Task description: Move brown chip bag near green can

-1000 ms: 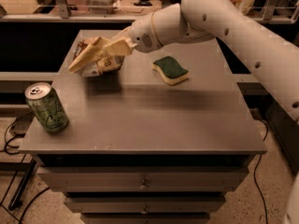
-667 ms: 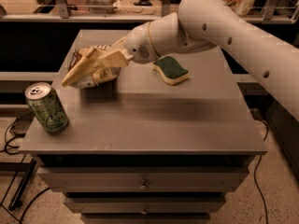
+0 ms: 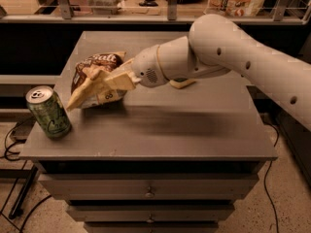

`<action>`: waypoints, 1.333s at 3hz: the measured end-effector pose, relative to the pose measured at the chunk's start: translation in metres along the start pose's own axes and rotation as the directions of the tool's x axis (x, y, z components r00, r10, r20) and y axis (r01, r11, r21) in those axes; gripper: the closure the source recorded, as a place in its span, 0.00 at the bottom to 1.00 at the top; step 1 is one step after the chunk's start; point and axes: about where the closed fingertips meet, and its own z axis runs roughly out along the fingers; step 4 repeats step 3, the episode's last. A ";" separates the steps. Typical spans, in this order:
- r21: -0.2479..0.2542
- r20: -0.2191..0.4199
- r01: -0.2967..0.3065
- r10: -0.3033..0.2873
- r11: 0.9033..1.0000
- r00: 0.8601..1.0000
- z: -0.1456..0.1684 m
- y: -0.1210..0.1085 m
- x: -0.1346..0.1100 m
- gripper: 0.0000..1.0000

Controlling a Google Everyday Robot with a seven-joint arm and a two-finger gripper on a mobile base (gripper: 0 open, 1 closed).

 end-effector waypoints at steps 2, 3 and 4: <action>0.003 0.009 -0.010 0.010 1.000 1.000 0.003 0.003 0.009 0.01; 0.002 0.008 -0.010 0.010 1.000 1.000 0.004 0.004 0.008 0.00; 0.002 0.008 -0.010 0.010 1.000 1.000 0.004 0.004 0.008 0.00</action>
Offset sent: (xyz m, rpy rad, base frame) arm -0.0027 -0.0020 -0.0084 0.0092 0.0060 -0.0103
